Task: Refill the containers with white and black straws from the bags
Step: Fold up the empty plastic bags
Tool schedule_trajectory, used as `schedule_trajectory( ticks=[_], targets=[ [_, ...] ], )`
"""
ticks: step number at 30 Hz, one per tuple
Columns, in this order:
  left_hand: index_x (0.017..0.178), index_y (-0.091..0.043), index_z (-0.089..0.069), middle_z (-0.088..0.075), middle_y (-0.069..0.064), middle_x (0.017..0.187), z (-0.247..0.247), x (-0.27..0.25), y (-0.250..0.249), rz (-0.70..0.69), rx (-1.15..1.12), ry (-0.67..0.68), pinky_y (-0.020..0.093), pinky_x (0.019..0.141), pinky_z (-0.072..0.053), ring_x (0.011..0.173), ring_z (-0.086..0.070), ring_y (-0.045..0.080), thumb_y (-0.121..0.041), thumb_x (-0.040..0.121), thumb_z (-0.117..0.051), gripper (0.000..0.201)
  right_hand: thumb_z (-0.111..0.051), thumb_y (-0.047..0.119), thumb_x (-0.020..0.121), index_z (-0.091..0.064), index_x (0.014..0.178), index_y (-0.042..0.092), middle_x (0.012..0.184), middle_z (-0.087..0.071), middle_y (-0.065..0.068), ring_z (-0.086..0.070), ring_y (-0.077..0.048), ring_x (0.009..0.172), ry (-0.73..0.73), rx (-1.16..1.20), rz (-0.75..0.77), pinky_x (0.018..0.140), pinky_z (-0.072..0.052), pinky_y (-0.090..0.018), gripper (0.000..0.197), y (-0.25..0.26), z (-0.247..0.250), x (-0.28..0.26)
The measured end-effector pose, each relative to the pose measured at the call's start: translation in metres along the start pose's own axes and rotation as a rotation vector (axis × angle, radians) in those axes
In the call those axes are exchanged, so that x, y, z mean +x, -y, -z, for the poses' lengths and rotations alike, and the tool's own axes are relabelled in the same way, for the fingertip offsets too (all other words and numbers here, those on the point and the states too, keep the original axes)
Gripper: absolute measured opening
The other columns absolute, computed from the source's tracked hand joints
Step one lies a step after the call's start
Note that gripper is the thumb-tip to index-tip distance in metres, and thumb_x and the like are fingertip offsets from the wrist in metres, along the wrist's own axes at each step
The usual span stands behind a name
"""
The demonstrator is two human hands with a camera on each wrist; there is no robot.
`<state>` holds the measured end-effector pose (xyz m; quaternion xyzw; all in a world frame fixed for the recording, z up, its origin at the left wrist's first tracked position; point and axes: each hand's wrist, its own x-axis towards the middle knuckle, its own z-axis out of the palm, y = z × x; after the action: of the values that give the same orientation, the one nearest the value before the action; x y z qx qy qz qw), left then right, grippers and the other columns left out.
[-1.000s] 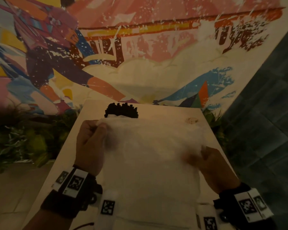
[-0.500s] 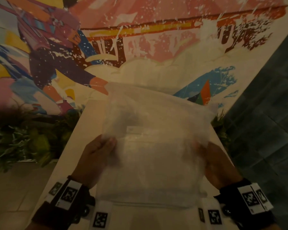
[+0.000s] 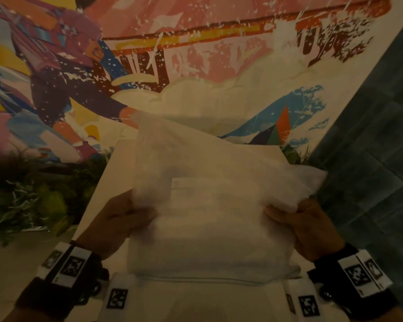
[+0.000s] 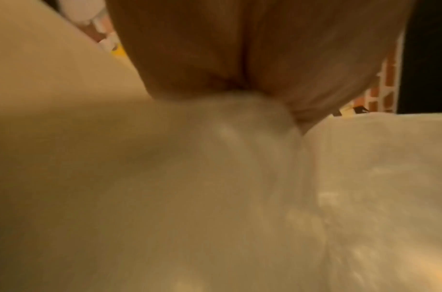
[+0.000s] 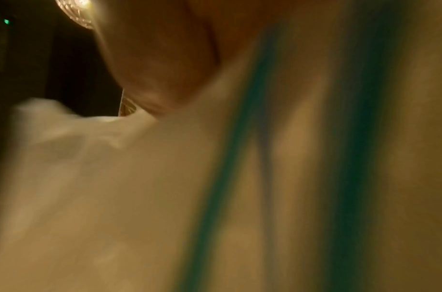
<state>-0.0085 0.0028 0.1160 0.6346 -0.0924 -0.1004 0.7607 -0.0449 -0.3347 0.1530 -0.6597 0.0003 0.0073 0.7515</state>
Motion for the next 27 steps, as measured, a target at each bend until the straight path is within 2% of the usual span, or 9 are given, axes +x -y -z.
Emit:
schedule_trajectory(
  ticks=[2,4,7,9,12,17,22,25,27],
  targets=[
    [0.075,-0.022,-0.078,-0.075,0.003,0.078,0.014,0.001,0.008,-0.022,-0.066,-0.105,0.038,0.074,-0.059,0.076,-0.070,0.020,-0.029,0.037,-0.093,0.041,-0.069,0.014,0.083,-0.073,0.062,0.044,0.066,-0.071,0.015,-0.071,-0.018,0.083,0.020,-0.112,0.093,0.063,-0.056,-0.016,0.036,0.007,0.001,-0.004],
    [0.069,-0.020,-0.075,-0.072,0.002,0.076,0.022,0.002,0.009,-0.044,0.000,0.003,0.039,0.084,-0.054,0.078,-0.067,0.024,-0.039,0.056,-0.087,0.026,-0.063,0.048,0.081,-0.064,0.048,0.054,0.053,-0.063,0.026,-0.063,0.011,0.062,0.044,-0.164,0.182,0.058,-0.046,-0.003,0.033,0.012,0.004,-0.008],
    [0.057,-0.016,-0.073,-0.070,0.004,0.068,0.018,0.003,0.003,0.091,0.078,0.148,0.029,0.063,-0.055,0.070,-0.065,0.025,-0.011,0.064,-0.061,0.015,-0.059,0.006,0.071,-0.072,0.056,0.024,0.062,-0.068,-0.002,-0.065,-0.016,0.064,0.267,-0.188,0.216,0.063,-0.053,-0.022,0.027,0.011,0.011,-0.009],
    [0.068,-0.019,-0.078,-0.074,0.003,0.078,0.022,0.006,-0.001,0.179,0.246,0.289,0.026,0.068,-0.054,0.076,-0.069,0.017,-0.013,0.058,-0.063,0.020,-0.047,-0.011,0.061,-0.070,0.057,0.026,0.069,-0.067,-0.009,-0.065,-0.024,0.068,0.330,-0.377,0.225,0.067,-0.055,-0.030,0.044,0.001,0.018,-0.007],
    [0.095,-0.044,-0.072,-0.069,-0.008,0.112,0.036,0.010,-0.014,0.200,0.652,0.412,0.030,0.093,-0.049,0.105,-0.062,0.005,-0.025,0.060,-0.064,0.040,-0.049,0.007,0.067,-0.067,0.059,0.033,0.076,-0.067,-0.004,-0.064,-0.026,0.073,0.329,-0.525,0.313,0.067,-0.055,-0.039,0.032,-0.001,0.013,-0.010],
    [0.124,-0.047,-0.038,-0.030,-0.033,0.133,-0.052,0.011,-0.021,-0.245,0.956,0.327,0.004,0.104,-0.017,0.122,-0.027,-0.021,-0.034,0.071,-0.075,0.065,-0.049,0.002,0.062,-0.063,0.066,0.025,0.083,-0.060,0.019,-0.060,-0.005,0.074,0.428,-0.787,0.432,0.063,-0.048,-0.019,0.027,0.002,-0.011,-0.003],
    [0.118,-0.027,-0.060,-0.063,-0.006,0.117,-0.083,0.026,0.008,-0.186,1.282,0.235,0.023,0.088,-0.038,0.109,-0.057,0.015,-0.045,0.086,-0.059,0.037,-0.062,0.004,0.068,-0.068,0.079,0.034,0.103,-0.059,0.025,-0.061,-0.001,0.092,0.408,-1.130,0.563,0.076,-0.052,-0.017,0.032,0.009,-0.015,0.001],
    [0.105,-0.026,-0.064,-0.068,0.001,0.099,-0.063,0.026,0.020,-0.116,1.282,0.014,0.027,0.073,-0.041,0.092,-0.062,0.023,-0.057,0.078,-0.041,0.048,-0.060,0.007,0.074,-0.070,0.096,0.033,0.124,-0.061,0.011,-0.059,-0.010,0.112,0.099,-1.236,0.634,0.090,-0.053,-0.031,0.036,0.018,-0.008,-0.007],
    [0.107,-0.021,-0.065,-0.069,0.006,0.098,-0.057,0.026,0.024,-0.067,1.207,-0.125,0.029,0.069,-0.042,0.088,-0.063,0.028,-0.058,0.080,-0.045,0.050,-0.061,0.006,0.077,-0.074,0.092,0.016,0.109,-0.069,0.001,-0.064,-0.013,0.103,-0.059,-1.010,0.756,0.086,-0.054,-0.029,0.022,0.026,-0.019,-0.018]
  ],
)
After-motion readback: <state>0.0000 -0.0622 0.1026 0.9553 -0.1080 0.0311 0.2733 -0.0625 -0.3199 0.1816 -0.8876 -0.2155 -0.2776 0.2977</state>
